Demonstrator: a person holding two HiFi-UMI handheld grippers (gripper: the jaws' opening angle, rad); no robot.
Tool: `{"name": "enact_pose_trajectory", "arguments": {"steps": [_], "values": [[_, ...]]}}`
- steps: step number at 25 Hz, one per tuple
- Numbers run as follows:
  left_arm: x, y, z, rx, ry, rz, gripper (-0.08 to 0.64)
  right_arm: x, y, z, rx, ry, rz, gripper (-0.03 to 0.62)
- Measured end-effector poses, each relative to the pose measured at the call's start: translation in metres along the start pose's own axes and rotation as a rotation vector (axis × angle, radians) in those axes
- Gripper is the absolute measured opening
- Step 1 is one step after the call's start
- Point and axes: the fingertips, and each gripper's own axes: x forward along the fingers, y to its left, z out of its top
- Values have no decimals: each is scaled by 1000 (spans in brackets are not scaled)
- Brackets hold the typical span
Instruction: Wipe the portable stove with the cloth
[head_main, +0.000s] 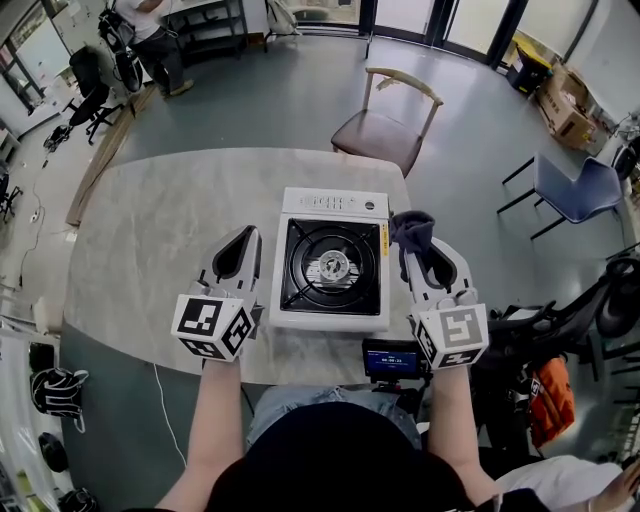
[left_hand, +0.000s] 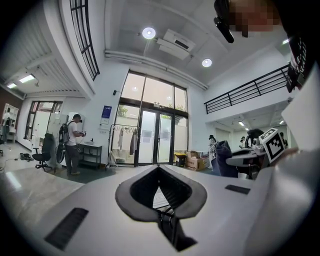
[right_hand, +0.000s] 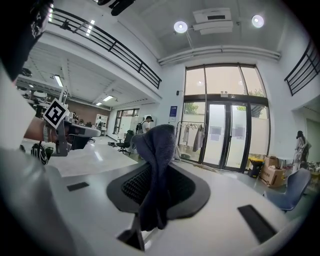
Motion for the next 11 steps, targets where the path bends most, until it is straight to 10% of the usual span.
{"name": "enact_pose_trajectory", "arguments": {"steps": [11], "values": [[-9,-5,7,23,-11,-22,11,-8,7,12,-42,-15,-8,95]]}}
